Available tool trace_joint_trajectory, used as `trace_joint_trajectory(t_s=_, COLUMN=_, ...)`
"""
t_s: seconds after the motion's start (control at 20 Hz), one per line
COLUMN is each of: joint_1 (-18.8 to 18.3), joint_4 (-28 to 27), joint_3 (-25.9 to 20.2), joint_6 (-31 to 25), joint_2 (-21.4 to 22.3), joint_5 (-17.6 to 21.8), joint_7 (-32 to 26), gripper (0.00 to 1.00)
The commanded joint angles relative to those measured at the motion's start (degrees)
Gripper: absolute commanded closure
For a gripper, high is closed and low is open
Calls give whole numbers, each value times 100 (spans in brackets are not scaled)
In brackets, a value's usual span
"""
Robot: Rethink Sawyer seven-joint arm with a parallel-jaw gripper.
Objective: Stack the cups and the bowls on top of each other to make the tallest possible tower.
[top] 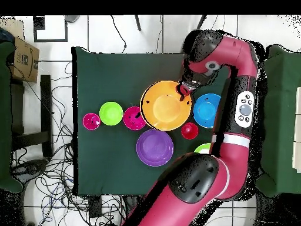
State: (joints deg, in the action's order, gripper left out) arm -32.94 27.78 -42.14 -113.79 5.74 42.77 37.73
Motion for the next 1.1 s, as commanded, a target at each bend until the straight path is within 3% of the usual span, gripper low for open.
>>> trace_joint_trajectory(t_s=0.05, joint_1=23, joint_4=332, joint_3=-116, joint_6=117, joint_2=-166, joint_5=-56, joint_7=-1153, gripper=100)
trace_joint_trajectory(t_s=1.1, joint_1=103, joint_4=497, joint_3=16, joint_6=260, joint_2=-84, joint_5=-206, joint_7=-981, gripper=100)
